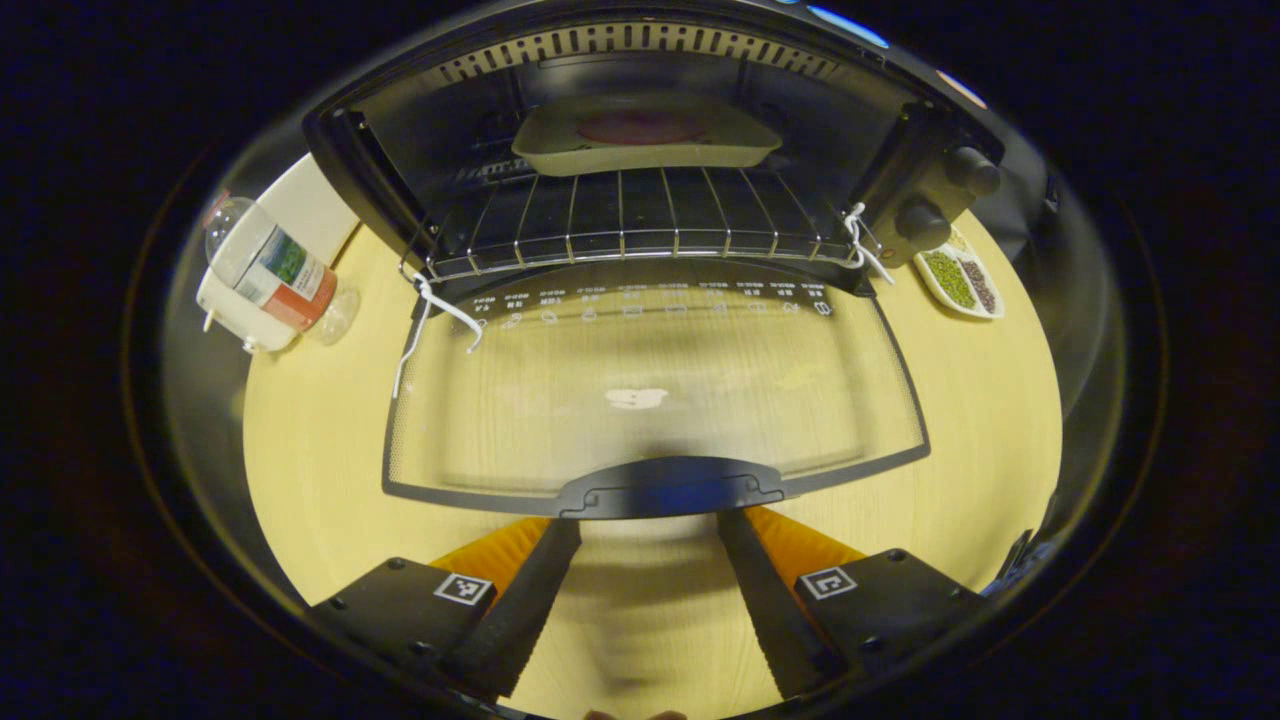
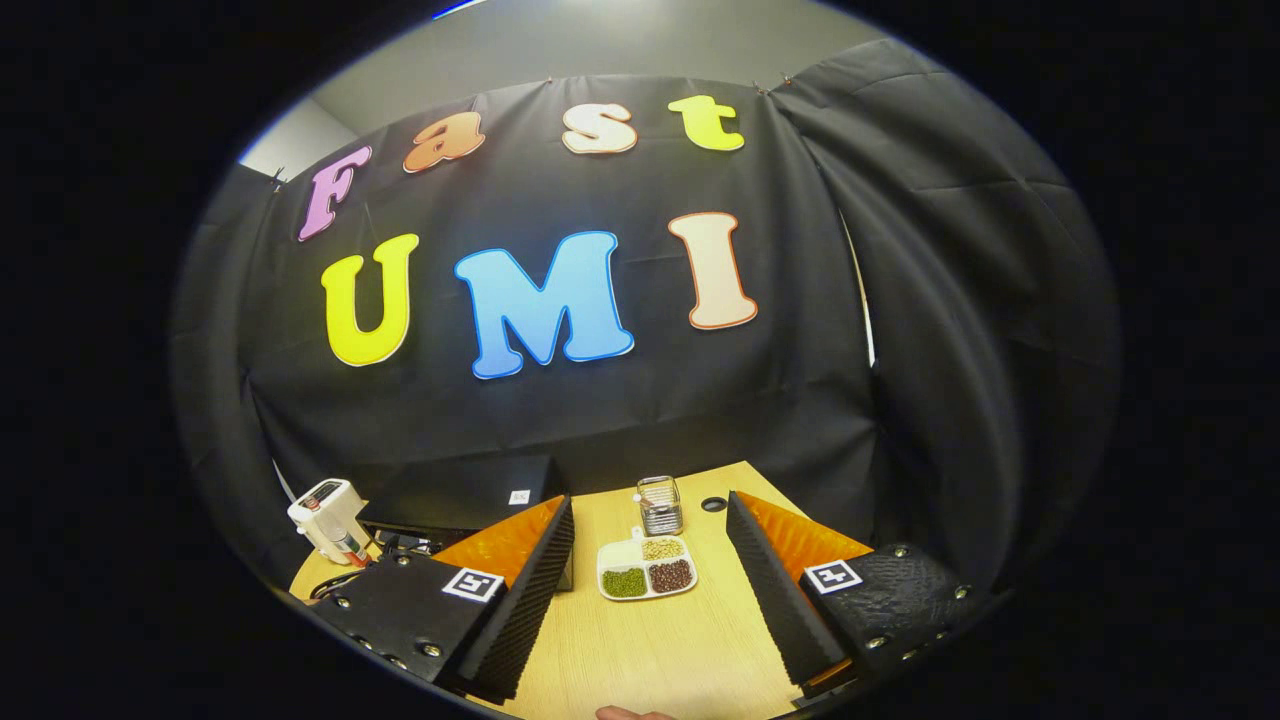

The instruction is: Open the electric oven with the left hand, put the food in, and close the electric oven.

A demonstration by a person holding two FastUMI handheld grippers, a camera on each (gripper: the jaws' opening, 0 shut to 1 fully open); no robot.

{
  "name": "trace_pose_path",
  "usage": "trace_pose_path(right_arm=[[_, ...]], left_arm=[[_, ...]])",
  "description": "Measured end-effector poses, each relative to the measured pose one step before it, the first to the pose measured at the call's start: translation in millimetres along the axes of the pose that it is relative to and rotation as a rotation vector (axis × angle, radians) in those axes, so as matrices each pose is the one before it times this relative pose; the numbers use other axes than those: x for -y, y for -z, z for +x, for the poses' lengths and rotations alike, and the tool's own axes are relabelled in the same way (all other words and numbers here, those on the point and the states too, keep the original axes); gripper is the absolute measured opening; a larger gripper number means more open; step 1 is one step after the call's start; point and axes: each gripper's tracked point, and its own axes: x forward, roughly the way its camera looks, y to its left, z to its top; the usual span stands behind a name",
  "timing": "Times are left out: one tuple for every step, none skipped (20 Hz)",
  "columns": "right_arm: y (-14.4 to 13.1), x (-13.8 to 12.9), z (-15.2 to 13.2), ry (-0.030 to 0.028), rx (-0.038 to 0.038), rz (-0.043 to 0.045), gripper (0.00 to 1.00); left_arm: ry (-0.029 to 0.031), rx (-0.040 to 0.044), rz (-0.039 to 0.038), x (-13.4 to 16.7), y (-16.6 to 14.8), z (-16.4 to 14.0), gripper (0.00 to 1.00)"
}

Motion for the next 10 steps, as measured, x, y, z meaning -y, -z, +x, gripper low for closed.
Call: trace_pose_path(right_arm=[[-1.86, -0.74, -0.06, 0.00025, 0.00457, -0.00003, 0.94], [-1.62, -1.54, -0.86, -0.00133, 0.00393, 0.00407, 0.94], [-0.36, -2.39, 1.17, -0.00183, 0.00068, 0.00475, 0.94], [1.4, -2.32, 0.97, -0.0038, -0.00238, 0.00155, 0.94], [1.58, -2.12, 1.1, -0.00146, -0.00381, -0.00442, 0.94], [1.53, -2.33, 0.83, -0.00337, -0.00228, -0.00801, 0.94], [0.12, -2.88, -0.88, -0.00562, -0.00049, -0.00767, 0.94], [-0.97, -3.85, -0.78, -0.00759, 0.00162, -0.0073, 0.94], [-1.38, -3.58, -0.4, -0.00645, 0.00328, -0.00804, 0.94], [-0.67, -2.75, 0.58, -0.00393, 0.0035, -0.00801, 0.94]], left_arm=[[0.00415, 0.01606, 0.00165, 0.38, -0.6, -3.63, 1.0], [0.00338, 0.01524, 0.00132, 0.15, -0.68, -4.13, 0.92], [0.00234, 0.01449, -0.00028, 0.52, -0.5, -5.39, 0.92], [0.00101, 0.01761, 0.00154, 0.14, -1.98, -6.02, 1.0], [0.00194, 0.01545, 0.00208, 0.24, -1.04, -5.87, 0.96], [0.00384, 0.01315, 0.0, 0.13, -1.45, -4.64, 1.0], [0.00399, 0.01101, -0.0042, 0.33, -1.63, -4.23, 0.95], [0.0027, 0.01229, 0.00017, 0.32, -2.37, -3.26, 0.99], [0.00032, 0.01031, 0.00288, -0.26, -0.67, -4.36, 1.0], [-0.00054, 0.01139, 0.001, 0.02, -2.58, -3.52, 1.0]])
